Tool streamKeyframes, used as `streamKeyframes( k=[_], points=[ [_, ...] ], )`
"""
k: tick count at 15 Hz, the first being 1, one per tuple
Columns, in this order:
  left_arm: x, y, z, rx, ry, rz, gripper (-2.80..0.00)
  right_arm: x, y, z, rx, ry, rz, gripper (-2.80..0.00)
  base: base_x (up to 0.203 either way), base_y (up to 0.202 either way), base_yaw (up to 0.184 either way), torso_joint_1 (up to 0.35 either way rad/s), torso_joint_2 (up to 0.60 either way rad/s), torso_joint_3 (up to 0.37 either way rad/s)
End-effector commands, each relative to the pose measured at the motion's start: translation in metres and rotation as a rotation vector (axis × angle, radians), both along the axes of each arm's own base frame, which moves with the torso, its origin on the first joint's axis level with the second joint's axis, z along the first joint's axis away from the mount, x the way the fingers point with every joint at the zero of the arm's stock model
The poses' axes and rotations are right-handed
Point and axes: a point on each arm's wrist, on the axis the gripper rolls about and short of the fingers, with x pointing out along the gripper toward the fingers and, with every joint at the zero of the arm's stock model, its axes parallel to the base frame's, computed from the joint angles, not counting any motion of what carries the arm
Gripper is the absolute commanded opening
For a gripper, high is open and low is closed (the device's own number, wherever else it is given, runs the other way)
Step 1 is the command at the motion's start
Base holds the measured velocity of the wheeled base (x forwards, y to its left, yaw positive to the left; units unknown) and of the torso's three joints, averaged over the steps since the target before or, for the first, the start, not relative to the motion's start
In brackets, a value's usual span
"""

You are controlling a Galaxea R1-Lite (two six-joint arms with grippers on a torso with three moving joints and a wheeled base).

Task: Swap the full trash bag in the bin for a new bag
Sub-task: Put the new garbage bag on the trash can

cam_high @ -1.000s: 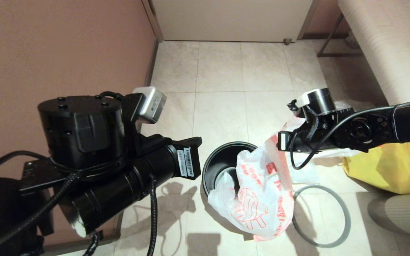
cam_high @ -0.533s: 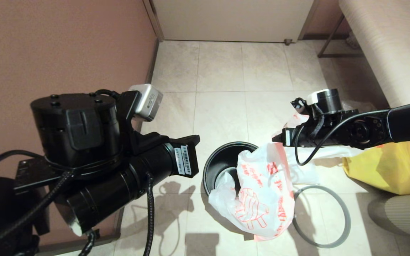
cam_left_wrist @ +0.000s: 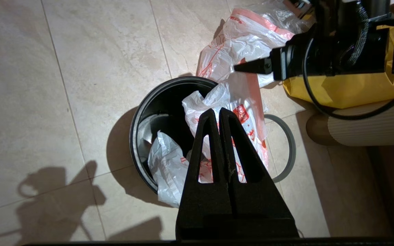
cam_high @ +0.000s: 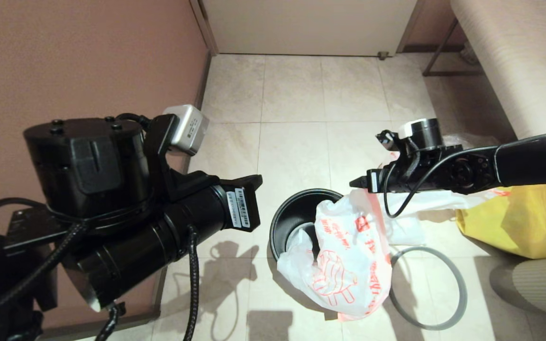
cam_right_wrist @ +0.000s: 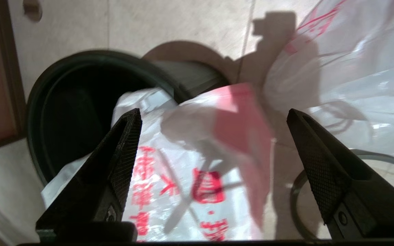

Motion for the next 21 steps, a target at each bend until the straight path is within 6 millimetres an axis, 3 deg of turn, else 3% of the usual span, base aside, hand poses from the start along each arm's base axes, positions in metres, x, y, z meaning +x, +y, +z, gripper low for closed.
streamKeyframes(
  k=[1, 5, 11, 14, 17, 21],
  points=[
    [-0.002, 0.002, 0.003, -0.013, -0.009, 0.0, -2.8, 0.0, 0.006, -0.007, -0.008, 0.03, 0.013, 0.0, 0.0, 0.0, 0.0, 0.0, 0.0, 0.0],
    [-0.004, 0.002, 0.004, 0.001, -0.02, -0.006, -2.8, -0.016, 0.015, -0.022, -0.02, 0.106, 0.031, 0.0, 0.0, 0.0, 0.0, 0.0, 0.0, 0.0],
    [-0.006, 0.004, 0.007, -0.006, -0.027, -0.005, -2.8, -0.04, 0.016, -0.009, 0.008, 0.12, 0.036, 0.0, 0.0, 0.0, 0.0, 0.0, 0.0, 0.0],
    [-0.007, 0.006, 0.009, -0.012, -0.035, -0.006, -2.8, -0.048, 0.03, -0.012, 0.003, 0.134, 0.075, 0.0, 0.0, 0.0, 0.0, 0.0, 0.0, 0.0],
    [-0.008, 0.007, 0.011, -0.017, -0.04, -0.004, -2.8, -0.043, 0.039, -0.028, -0.014, 0.162, 0.095, 0.0, 0.0, 0.0, 0.0, 0.0, 0.0, 0.0],
    [-0.005, 0.008, 0.01, -0.012, -0.035, 0.006, -2.8, -0.023, 0.017, -0.035, -0.038, 0.144, 0.071, 0.0, 0.0, 0.0, 0.0, 0.0, 0.0, 0.0]
  ],
)
